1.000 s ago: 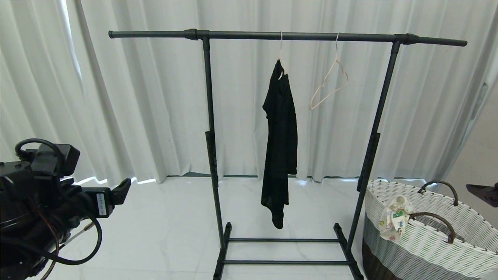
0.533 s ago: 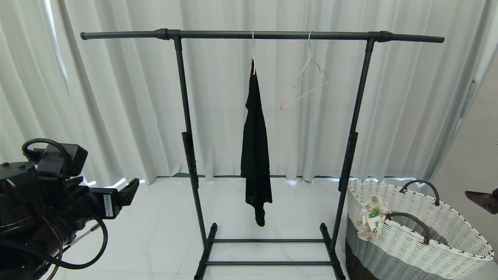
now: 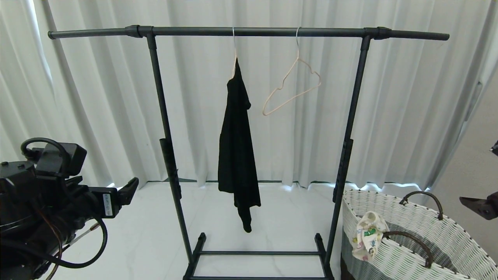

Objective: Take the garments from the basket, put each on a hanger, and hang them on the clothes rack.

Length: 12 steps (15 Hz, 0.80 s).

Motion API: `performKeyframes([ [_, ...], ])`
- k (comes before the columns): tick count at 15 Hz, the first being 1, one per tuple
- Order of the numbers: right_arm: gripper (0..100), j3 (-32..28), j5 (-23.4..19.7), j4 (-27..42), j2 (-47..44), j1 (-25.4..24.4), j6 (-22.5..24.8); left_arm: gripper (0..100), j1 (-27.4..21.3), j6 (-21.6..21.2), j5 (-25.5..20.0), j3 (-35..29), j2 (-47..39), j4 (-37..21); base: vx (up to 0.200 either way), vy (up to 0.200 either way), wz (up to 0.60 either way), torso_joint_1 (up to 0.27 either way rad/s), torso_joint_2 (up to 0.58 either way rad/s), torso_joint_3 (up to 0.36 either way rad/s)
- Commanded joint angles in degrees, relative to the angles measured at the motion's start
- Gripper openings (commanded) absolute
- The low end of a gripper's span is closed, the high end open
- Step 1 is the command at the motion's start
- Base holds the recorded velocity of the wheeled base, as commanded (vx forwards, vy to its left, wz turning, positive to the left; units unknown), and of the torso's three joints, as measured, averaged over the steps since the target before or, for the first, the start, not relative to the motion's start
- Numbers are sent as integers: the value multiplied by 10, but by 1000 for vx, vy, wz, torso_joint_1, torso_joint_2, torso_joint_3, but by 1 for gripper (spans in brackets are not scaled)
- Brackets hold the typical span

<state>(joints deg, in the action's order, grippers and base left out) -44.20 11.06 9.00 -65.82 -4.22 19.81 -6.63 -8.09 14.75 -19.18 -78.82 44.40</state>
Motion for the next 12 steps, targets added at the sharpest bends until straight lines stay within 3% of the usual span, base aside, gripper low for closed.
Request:
performKeyframes([
  [1, 100, 3, -8, 0, 0, -1, 1, 100, 0, 0, 0, 0, 0, 0, 200, 0, 0, 2, 2, -2],
  [5, 100, 26, -12, 0, -7, -4, 1, 100, 0, -1, 0, -1, -3, 0, 200, 0, 0, 1, 2, 5],
  [8, 100, 62, -31, -1, -28, -5, 0, 100, 0, -1, -1, 1, -4, 0, 0, 0, 0, 0, 0, 0],
  [12, 100, 111, -63, -93, -139, -30, 1, 100, 0, -1, -1, 0, -4, 0, 0, 0, 0, 0, 0, 0],
])
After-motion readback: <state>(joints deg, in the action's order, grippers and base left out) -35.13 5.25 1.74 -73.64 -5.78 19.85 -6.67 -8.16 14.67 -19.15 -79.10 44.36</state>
